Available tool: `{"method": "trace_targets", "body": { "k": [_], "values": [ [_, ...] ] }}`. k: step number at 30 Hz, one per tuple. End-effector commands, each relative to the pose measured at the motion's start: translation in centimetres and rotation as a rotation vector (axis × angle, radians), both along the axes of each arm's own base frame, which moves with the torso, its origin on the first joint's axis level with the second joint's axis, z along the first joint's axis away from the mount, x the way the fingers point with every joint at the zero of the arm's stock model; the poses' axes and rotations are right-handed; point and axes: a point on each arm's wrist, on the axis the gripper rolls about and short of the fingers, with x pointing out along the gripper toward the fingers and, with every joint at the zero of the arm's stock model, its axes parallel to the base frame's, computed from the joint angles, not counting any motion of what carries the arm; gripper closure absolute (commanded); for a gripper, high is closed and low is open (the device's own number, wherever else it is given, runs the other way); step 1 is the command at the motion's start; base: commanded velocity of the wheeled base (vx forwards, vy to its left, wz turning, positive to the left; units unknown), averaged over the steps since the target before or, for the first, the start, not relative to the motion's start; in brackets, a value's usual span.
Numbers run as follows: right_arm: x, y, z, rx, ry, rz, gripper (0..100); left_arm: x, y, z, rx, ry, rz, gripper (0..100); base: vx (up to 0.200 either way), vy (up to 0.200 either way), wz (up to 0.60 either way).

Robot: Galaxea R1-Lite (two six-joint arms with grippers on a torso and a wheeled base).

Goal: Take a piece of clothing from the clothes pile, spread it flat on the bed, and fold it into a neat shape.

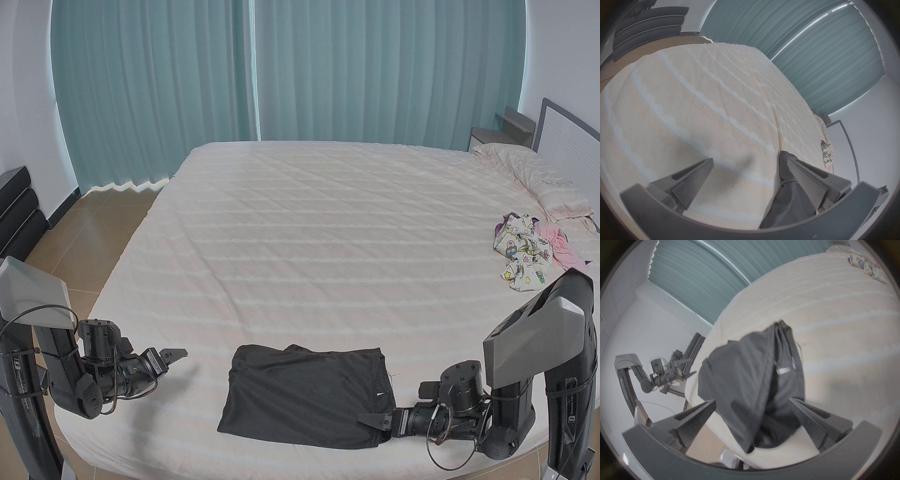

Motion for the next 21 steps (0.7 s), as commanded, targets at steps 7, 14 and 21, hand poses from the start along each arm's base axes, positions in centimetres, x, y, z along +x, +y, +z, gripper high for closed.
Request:
{"method": "trace_targets", "body": {
  "k": [7,14,21],
  "values": [
    [8.1,0.2,0.1,0.121,-0.208,-0.14,0,0.2,-0.2,-0.4,-0.003,0.01,-0.005,0,0.0,0.0,0.0],
    [10.2,0.2,-0.8,0.159,-0.226,-0.179,0,0.3,-0.2,-0.4,-0.003,0.007,-0.005,0,0.0,0.0,0.0],
    [10.2,0.5,-1.0,0.18,-0.206,-0.178,0,0.4,-0.2,-0.4,-0.004,0.006,-0.004,0,0.0,0.0,0.0]
  ]
}}
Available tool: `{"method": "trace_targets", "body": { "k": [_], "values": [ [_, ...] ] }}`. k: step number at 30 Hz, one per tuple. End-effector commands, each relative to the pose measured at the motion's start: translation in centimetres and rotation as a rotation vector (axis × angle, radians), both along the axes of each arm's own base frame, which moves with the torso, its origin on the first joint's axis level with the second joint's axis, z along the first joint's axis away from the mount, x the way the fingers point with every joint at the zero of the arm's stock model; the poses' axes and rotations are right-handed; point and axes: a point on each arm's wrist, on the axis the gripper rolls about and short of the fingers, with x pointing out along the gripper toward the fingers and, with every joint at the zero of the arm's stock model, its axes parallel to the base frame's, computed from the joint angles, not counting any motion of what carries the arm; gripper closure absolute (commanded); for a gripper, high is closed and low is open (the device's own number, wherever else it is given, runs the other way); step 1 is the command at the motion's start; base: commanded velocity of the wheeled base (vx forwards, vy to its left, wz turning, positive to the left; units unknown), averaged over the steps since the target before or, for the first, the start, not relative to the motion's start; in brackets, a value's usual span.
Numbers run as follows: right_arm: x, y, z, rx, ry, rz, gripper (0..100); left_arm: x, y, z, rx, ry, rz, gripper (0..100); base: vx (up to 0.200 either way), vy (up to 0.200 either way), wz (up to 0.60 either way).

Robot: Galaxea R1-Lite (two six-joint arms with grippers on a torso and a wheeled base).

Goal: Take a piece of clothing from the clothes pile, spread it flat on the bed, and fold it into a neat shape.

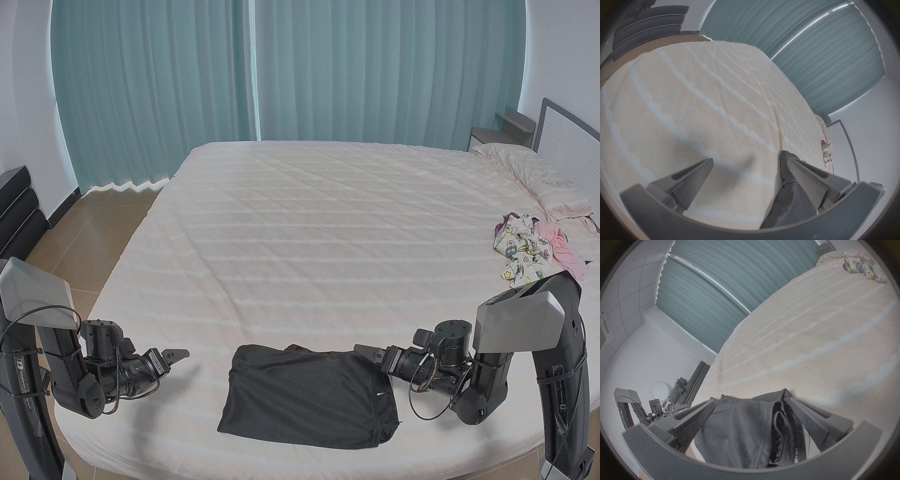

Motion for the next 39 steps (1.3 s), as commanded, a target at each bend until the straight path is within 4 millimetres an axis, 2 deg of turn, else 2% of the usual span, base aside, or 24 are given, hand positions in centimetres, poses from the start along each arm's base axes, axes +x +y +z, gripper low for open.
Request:
{"method": "trace_targets", "body": {
  "k": [1,2,3,8,14,23,31,39],
  "values": [
    [0.1,0.2,-0.6,0.002,0.01,0.014,0,0.1,0.0,-0.1,-0.002,0.0,0.002,0,0.0,0.0,0.0],
    [0.2,0.2,-0.7,0.005,0.009,0.021,0,0.1,0.0,-0.2,-0.002,0.003,0.004,0,0.0,0.0,0.0],
    [0.3,0.3,-0.7,0.008,0.009,0.024,100,0.1,0.0,-0.2,-0.002,0.003,0.004,0,0.0,0.0,0.0],
    [0.6,-0.1,-1.0,0.002,0.02,0.009,100,0.1,0.0,-0.2,-0.002,0.005,0.004,0,0.0,0.0,0.0],
    [1.8,-1.6,-0.8,0.005,0.015,-0.046,100,0.1,0.1,-0.2,-0.001,0.006,0.007,0,0.0,0.0,0.0],
    [1.9,-2.0,-1.3,0.007,0.023,-0.064,100,0.1,0.1,-0.2,0.0,0.006,0.008,0,0.0,0.0,0.0],
    [3.5,-2.8,-1.7,0.021,0.007,-0.139,100,0.1,0.1,-0.3,0.0,0.009,0.008,0,0.0,0.0,0.0],
    [3.4,-2.8,-1.9,0.017,0.015,-0.136,100,0.1,0.1,-0.3,0.0,0.009,0.008,0,0.0,0.0,0.0]
  ]
}}
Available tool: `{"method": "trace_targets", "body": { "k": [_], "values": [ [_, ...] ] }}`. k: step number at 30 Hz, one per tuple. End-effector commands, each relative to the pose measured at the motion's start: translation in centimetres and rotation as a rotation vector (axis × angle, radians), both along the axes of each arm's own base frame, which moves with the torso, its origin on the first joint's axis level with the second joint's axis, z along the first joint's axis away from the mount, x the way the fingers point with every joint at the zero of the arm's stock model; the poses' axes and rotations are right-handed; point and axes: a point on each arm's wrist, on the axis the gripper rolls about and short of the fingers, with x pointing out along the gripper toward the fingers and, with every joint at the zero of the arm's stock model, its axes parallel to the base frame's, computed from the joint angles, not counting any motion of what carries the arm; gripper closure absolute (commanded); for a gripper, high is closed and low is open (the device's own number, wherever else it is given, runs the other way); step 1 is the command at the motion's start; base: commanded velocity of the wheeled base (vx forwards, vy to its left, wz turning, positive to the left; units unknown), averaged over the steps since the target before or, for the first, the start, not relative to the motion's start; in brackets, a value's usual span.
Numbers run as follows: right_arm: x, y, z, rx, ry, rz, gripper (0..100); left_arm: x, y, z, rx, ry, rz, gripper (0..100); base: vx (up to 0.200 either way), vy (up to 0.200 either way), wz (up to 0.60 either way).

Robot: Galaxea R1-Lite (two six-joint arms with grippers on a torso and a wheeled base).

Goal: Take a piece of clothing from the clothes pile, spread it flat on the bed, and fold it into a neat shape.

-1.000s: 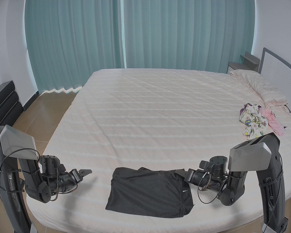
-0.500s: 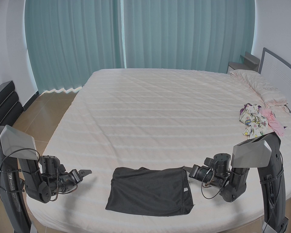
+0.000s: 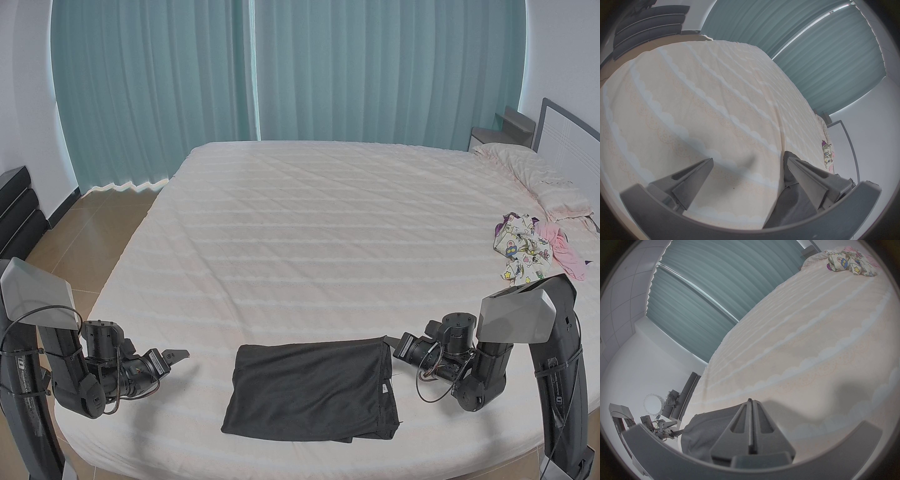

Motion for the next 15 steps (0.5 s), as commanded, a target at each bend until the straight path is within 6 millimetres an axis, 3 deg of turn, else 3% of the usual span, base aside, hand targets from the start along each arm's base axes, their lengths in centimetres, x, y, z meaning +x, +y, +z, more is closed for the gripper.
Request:
{"method": "trace_targets", "body": {
  "k": [1,2,3,7,15],
  "values": [
    [-0.1,0.0,-0.2,-0.004,0.007,0.002,100,0.0,0.0,-0.1,0.0,0.004,0.001,0,0.0,0.0,0.0],
    [-0.1,0.0,-0.2,-0.004,0.007,0.002,100,0.0,0.0,-0.1,0.0,0.003,0.001,0,0.0,0.0,0.0],
    [-0.1,-0.1,-0.2,-0.004,0.008,0.0,0,0.0,0.0,-0.1,0.0,0.003,0.001,0,0.0,0.0,0.0],
    [-0.5,-0.1,-0.6,-0.009,0.027,0.001,0,0.0,0.0,-0.1,0.0,0.004,0.001,0,0.0,0.0,0.0],
    [-1.3,-1.5,1.4,0.003,0.016,-0.038,0,0.0,0.0,-0.2,0.0,0.007,-0.001,0,0.0,0.0,0.0]
  ]
}}
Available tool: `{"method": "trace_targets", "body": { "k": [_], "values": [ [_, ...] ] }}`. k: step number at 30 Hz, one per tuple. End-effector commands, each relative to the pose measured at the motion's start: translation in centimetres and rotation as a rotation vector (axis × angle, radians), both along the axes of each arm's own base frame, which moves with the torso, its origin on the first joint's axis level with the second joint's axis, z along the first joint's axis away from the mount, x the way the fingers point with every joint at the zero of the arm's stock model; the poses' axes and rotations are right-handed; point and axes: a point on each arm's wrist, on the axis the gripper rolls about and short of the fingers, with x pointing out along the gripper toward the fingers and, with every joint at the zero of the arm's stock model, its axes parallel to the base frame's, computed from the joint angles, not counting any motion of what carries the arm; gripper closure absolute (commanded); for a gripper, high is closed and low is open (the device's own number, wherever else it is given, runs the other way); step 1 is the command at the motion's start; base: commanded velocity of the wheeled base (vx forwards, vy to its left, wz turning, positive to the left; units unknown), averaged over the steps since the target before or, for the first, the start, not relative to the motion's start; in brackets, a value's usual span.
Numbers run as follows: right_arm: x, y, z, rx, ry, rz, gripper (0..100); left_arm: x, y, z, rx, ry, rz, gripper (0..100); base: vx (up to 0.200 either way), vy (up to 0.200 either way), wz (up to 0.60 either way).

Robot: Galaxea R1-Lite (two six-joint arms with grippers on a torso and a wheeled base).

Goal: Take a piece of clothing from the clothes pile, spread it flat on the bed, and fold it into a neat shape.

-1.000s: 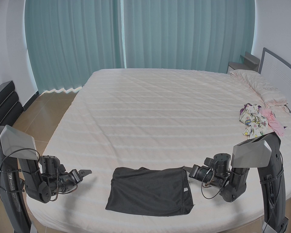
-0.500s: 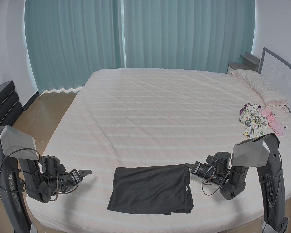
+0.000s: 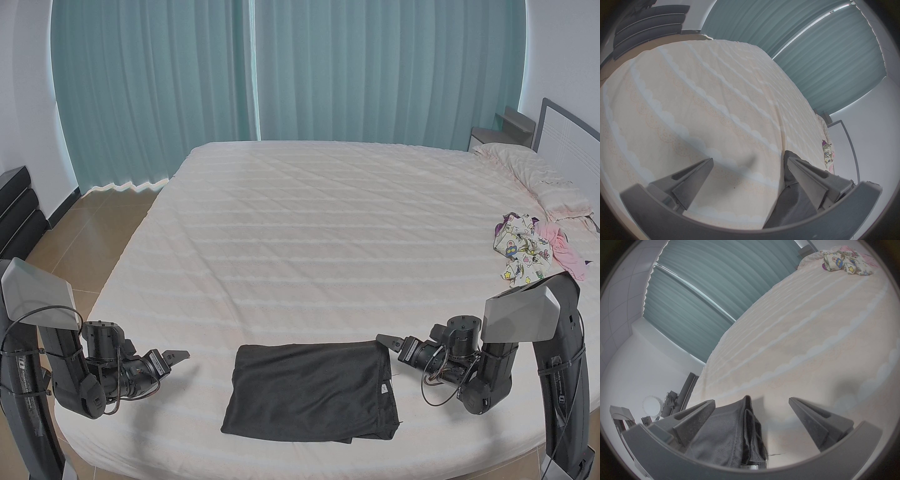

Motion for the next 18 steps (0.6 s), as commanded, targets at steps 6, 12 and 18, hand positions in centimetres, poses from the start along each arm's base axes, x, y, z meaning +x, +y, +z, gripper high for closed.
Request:
{"method": "trace_targets", "body": {
  "k": [6,12,18],
  "values": [
    [-1.2,-2.6,2.2,0.009,0.009,-0.114,0,-0.1,-0.1,0.0,0.001,0.005,0.013,0,0.0,0.0,0.0],
    [-1.5,-3.2,1.7,-0.009,0.039,-0.198,0,0.2,-1.3,0.0,0.035,0.0,0.046,0,0.0,0.0,0.0],
    [-2.2,-3.4,2.2,0.0,0.05,-0.278,0,0.7,-2.7,0.3,0.087,-0.022,0.086,0,0.0,0.0,0.0]
  ]
}}
